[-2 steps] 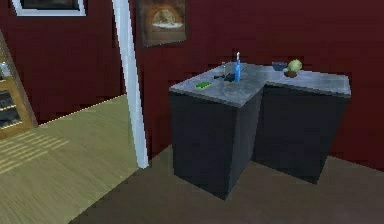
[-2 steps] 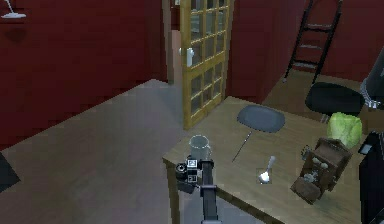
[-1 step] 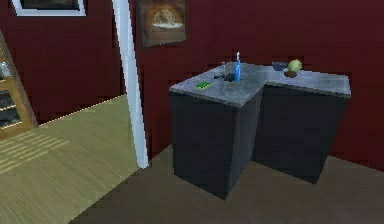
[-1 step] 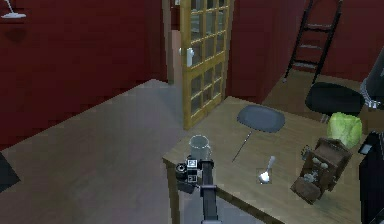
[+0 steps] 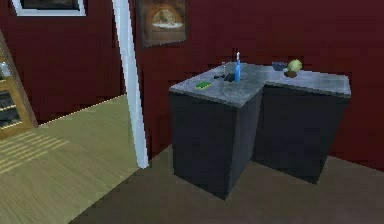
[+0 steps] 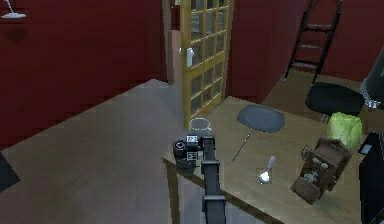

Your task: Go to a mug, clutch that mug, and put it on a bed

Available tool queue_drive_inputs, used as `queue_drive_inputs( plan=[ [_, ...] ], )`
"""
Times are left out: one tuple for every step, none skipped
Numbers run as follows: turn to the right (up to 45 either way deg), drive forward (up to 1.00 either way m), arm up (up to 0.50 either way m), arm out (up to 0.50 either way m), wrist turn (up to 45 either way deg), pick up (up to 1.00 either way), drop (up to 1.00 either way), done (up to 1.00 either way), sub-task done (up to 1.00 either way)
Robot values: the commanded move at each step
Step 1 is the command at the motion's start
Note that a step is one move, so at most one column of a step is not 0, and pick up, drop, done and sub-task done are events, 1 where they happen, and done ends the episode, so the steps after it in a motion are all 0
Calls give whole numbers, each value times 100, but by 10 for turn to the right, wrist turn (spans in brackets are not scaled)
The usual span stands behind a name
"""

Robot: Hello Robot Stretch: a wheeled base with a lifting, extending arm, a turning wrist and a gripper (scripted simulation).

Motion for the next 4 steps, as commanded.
queue_drive_inputs(
  plan=[
    [0,0,26,0,0,0,0,0,0],
    [0,0,0,0,-450,0,0,0,0],
    [0,0,0,0,-450,0,0,0,0],
    [0,0,0,0,-450,0,0,0,0]
  ],
)
